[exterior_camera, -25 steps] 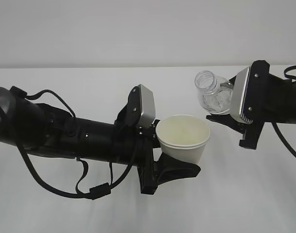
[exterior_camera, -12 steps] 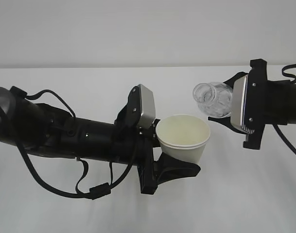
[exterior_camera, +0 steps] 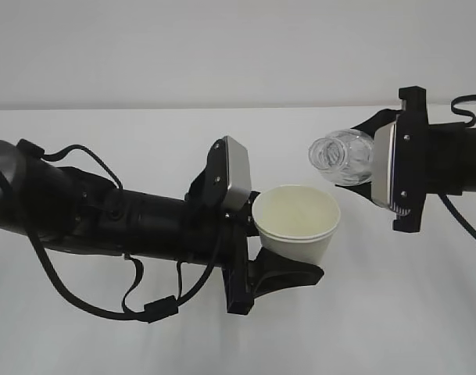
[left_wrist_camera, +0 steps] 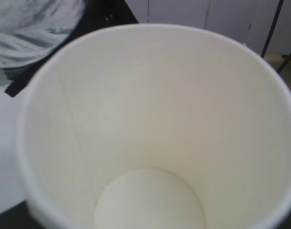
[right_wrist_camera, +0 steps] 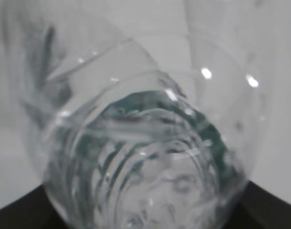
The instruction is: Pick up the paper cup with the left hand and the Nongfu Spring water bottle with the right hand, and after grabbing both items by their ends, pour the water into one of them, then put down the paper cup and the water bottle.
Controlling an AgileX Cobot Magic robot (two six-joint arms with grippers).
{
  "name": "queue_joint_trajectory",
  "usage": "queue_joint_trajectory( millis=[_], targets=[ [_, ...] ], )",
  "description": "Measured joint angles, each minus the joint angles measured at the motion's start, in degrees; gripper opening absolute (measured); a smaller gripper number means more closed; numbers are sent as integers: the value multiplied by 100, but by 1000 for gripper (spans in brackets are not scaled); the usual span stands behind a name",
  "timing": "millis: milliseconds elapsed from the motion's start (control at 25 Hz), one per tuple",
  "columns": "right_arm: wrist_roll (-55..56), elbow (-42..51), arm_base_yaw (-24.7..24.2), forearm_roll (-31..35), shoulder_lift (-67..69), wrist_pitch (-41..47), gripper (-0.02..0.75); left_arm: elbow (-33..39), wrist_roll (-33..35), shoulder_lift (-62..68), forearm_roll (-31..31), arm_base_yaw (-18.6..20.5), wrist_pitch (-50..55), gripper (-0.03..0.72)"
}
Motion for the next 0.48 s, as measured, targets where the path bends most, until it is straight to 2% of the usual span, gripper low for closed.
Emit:
queue_joint_trajectory(
  millis=[480],
  targets=[
    [-464,-83,0,2,0,57,482,0,153,0,-241,-62,0,465]
  ],
)
